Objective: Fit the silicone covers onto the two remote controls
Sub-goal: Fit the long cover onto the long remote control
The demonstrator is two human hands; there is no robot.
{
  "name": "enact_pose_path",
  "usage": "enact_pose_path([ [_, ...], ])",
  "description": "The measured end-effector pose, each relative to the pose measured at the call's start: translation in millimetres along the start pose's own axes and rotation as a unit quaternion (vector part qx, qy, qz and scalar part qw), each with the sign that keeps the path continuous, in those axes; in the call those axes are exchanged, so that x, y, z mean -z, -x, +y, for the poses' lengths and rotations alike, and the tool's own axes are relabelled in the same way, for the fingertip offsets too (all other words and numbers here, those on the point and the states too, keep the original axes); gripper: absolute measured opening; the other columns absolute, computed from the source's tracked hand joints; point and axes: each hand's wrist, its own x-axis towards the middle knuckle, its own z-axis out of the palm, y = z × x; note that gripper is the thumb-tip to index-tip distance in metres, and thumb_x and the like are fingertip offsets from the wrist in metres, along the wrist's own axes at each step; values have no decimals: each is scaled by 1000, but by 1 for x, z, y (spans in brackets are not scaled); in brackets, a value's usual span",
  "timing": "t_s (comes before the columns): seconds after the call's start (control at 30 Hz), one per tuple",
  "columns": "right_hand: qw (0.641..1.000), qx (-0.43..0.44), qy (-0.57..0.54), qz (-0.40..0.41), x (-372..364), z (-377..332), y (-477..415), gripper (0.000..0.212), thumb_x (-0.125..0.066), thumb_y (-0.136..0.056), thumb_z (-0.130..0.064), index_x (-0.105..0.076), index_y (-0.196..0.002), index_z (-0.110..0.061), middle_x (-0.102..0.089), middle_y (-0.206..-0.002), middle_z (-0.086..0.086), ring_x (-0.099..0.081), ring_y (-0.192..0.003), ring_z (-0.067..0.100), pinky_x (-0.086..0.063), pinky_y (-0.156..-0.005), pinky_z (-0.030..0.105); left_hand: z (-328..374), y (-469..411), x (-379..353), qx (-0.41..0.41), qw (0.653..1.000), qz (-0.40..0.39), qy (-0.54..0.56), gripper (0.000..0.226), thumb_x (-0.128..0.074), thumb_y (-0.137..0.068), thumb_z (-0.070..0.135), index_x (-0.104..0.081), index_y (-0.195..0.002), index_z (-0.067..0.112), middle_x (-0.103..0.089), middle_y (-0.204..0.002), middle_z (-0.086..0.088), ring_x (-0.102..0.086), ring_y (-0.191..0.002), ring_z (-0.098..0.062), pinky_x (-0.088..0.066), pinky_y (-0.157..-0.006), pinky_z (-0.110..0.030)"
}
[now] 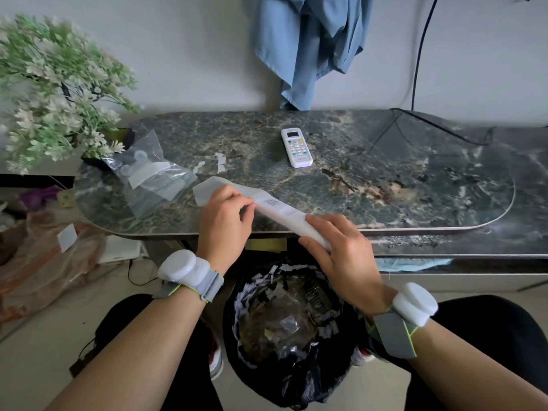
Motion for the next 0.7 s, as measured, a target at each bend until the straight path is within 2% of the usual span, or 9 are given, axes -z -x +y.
enact_pose_path([
  [0.1,1000,-3,4,5,-3,-4,2,46,-50,-93,-48,-61,-126,-18,-62,-112,3,-59,-97,25,-51,-73,36,5,3,-5,-5,999,7,-50,6,-62,-82,1,-63,-77,-1,-59,-75,-14,-56,-72,-33,-41,-62,-35],
  [0.2,1000,-12,11,19,-3,-6,0,46,-49,-93,-49,-61,-125,-18,-62,-111,4,-59,-97,26,-50,-70,36,8,1,-3,14,999,25,31,4,-58,-84,-1,-61,-82,-2,-61,-78,-14,-57,-71,-29,-41,-65,-30],
  [0.33,999,-15,30,25,-2,-7,-3,46,-47,-92,-50,-62,-124,-20,-62,-112,4,-59,-98,27,-51,-67,36,16,4,-4,8,994,2,110,8,-60,-81,-8,-63,-81,-1,-67,-79,-11,-58,-71,-19,-39,-69,-9],
  [0.57,998,-2,49,40,-10,-6,0,41,-58,-89,-43,-63,-121,-18,-61,-113,7,-57,-97,29,-50,-68,35,20,15,-9,8,988,-31,150,6,-62,-81,-4,-66,-82,0,-68,-79,-9,-58,-71,-13,-46,-67,-18],
  [0.63,998,4,48,44,-10,-3,-1,39,-66,-86,-37,-64,-120,-18,-59,-115,9,-55,-99,30,-50,-70,36,18,18,-11,50,984,-39,169,5,-66,-82,0,-68,-82,4,-70,-79,-5,-60,-72,-10,-46,-70,-14],
  [0.7,997,18,47,54,-8,-2,-3,39,-71,-83,-31,-64,-119,-17,-58,-117,10,-54,-100,30,-50,-71,37,17,16,-12,149,962,-42,225,6,-67,-84,7,-70,-81,11,-70,-77,0,-63,-72,-9,-49,-73,-17],
])
